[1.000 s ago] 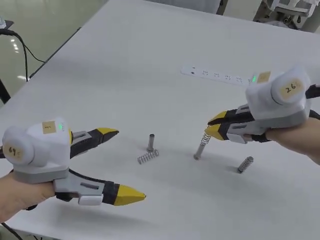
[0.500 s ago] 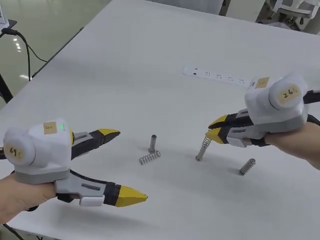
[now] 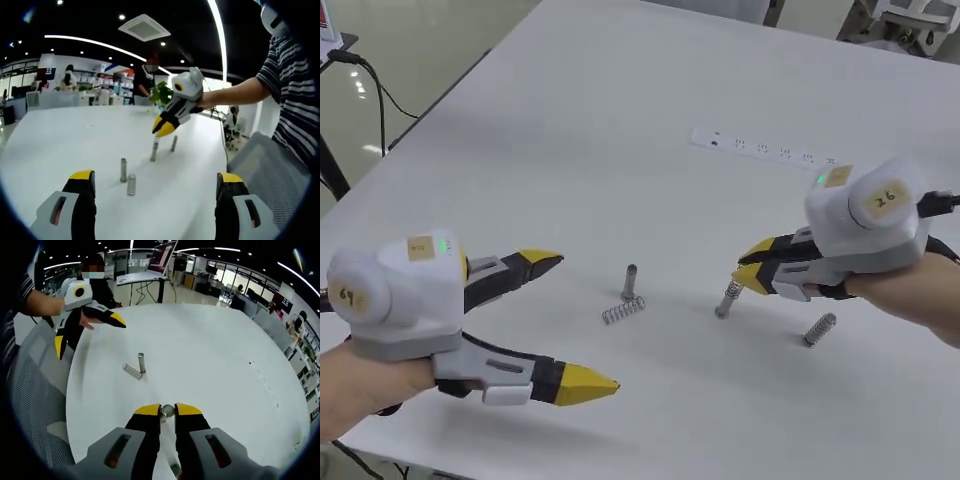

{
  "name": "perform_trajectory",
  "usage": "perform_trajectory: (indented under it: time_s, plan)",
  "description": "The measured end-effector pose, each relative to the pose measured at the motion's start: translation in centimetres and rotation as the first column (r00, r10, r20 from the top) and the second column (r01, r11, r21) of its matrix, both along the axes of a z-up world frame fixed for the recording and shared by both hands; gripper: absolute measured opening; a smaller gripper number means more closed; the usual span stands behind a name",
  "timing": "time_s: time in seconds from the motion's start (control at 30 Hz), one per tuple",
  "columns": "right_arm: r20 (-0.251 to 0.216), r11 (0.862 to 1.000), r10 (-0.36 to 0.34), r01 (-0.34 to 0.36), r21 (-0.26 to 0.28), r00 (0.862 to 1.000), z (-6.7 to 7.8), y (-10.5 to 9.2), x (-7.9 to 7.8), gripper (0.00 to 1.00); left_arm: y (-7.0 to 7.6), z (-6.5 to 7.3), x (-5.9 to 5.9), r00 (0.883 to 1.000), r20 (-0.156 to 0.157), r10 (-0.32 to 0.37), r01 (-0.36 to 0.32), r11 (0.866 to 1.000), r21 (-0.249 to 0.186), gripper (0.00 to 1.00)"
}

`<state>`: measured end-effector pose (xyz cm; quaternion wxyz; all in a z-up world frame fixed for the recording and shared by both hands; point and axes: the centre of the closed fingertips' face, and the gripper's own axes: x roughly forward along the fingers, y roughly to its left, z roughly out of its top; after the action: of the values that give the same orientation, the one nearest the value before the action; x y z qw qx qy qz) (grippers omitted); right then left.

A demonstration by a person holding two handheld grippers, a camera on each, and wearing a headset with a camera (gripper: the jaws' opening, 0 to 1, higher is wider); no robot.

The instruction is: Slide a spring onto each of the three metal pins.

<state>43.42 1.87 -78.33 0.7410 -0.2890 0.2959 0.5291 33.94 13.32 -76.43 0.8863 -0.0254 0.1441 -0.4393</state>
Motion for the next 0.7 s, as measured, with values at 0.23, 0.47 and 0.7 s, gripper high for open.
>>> perform_trajectory:
  time_s: [0.23, 0.47, 0.7]
  plan:
    - [-0.012, 1.000, -0.008, 0.008, -0.010, 1.000, -1.2, 0.0, 0.1, 0.07, 0.0, 0.1, 0.0, 1.000, 0.001, 0.002, -0.002, 1.000, 0.000, 0.98]
    - [-0.019, 1.000, -0.015, 0.015, -0.019, 1.000, -2.3, -0.1, 0.1, 0.08, 0.1, -0.2, -0.1, 1.000, -0.004, 0.007, -0.007, 1.000, -0.001, 0.98]
    - [-0.025, 0.999, -0.021, 0.020, -0.031, 0.999, -3.1, 0.1, 0.3, 0.08, 0.2, -0.3, -0.2, 1.000, -0.011, 0.006, -0.006, 1.000, 0.003, 0.98]
